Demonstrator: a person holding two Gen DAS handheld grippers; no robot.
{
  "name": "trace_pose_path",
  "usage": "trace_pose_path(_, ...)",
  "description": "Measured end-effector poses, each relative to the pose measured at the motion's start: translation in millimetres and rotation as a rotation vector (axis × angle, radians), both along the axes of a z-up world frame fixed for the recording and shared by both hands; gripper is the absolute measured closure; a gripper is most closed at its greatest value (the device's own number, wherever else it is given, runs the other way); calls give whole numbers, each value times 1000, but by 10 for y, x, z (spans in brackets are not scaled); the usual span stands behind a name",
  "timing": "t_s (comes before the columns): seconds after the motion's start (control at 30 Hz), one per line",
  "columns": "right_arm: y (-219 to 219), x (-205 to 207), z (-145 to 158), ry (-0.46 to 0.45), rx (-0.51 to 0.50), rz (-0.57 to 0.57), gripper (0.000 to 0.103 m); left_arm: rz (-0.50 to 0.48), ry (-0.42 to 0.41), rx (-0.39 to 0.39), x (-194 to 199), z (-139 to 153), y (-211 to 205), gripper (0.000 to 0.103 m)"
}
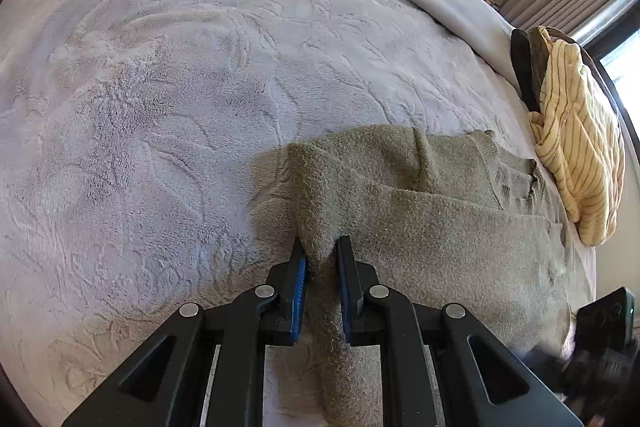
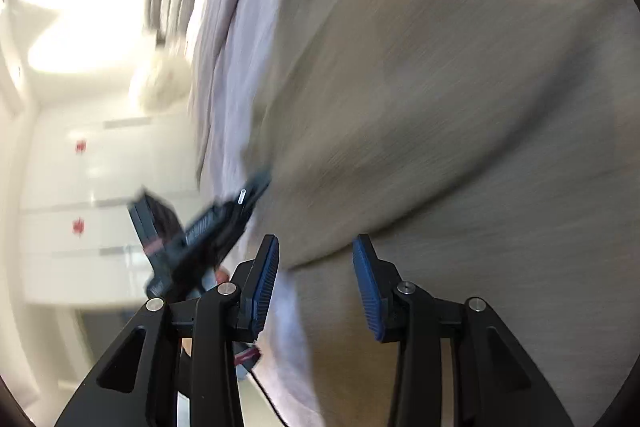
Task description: Fold small clothes
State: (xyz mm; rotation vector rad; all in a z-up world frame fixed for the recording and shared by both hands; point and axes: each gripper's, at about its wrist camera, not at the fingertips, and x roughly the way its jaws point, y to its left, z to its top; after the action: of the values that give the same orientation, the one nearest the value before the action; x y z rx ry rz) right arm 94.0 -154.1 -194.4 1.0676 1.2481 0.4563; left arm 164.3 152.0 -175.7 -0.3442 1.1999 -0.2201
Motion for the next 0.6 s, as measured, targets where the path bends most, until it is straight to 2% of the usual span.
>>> trace_pose_path(0.1,537,169,-223,52,35,44,61,-10,-1,-1,-3,4,19,87)
trace_pose_path(0.13,621,210,-256,62,32,46,66,-15,0,-3,-1,7,26,87)
trace_pose_path(0.17,704,231,-280,69,30,46,93,-21,0,-1,3,11,36,87)
trace_pose_path(0.2,786,251,-286,70,26,42,97,-28,-2,1,9,14,54,87)
trace_pose_path(0.33,941,260,-235,40,-2,45,97,-50,-15,34,21,22,108,87)
trace_pose_path(0.47,1113,194,-357,73,-59,97,96,0,3,29,11,-53,230,87)
trace_pose_path(0.53,1090,181,-283,75,-55,112,92,15,-2,36,-21,-17,240,87)
trace_pose_path(0.6,976,103,-124,40,-107,144,79,11,-16,76,-59,69,205,87)
